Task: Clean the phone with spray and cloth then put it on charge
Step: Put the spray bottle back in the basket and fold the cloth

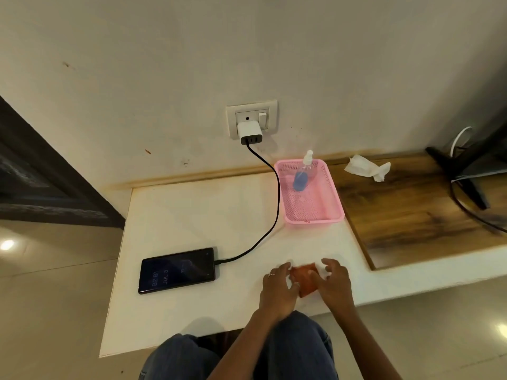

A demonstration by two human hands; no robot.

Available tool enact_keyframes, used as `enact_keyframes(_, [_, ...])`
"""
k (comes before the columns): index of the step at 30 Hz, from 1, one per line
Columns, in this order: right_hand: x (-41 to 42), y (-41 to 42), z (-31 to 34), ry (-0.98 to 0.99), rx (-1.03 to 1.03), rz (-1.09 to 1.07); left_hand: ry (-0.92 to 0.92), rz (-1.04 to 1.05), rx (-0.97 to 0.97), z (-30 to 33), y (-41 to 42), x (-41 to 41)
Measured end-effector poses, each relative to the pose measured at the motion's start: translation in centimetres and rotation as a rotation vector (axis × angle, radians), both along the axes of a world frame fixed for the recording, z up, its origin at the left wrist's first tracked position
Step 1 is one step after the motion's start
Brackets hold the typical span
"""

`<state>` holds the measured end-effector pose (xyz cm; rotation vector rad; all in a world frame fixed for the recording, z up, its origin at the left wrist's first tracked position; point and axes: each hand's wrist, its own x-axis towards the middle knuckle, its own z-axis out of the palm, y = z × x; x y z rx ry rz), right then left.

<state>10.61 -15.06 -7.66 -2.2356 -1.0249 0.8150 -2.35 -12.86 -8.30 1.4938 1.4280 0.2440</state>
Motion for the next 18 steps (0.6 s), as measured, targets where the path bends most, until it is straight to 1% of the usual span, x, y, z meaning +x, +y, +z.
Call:
enact_keyframes(3, [-0.7, -0.2, -0.8, -0.046, -0.080, 0.064, -0.007, -0.006, 0.004, -0.1, -0.2, 0.2])
enact_keyframes(7, [-0.9, 0.0, -0.9, 0.026, -0.099, 0.037, -0.034, 0.008, 0.002, -0.3, -0.3, 0.0])
enact_keyframes(10, [-0.9, -0.4, -0.3, 0.096, -0.025, -0.005, -0.077, 0.051, -0.039, -0.2, -0.3, -0.2])
enact_keyframes(12, [-1.1, -0.8, 0.6, 0.210, 0.060, -0.040, -0.120, 0.097, -0.075, 0.1, -0.3, -0.3])
enact_keyframes(15, [-1.4, -1.1, 2.4, 0.372, 0.150, -0.074, -0.218, 0.173, -0.154, 1.7, -0.5, -0.5])
enact_keyframes(18, [-1.8, -1.2, 4.8, 0.457, 0.201, -0.089, -0.374, 0.247, -0.260, 4.0, -0.9, -1.0])
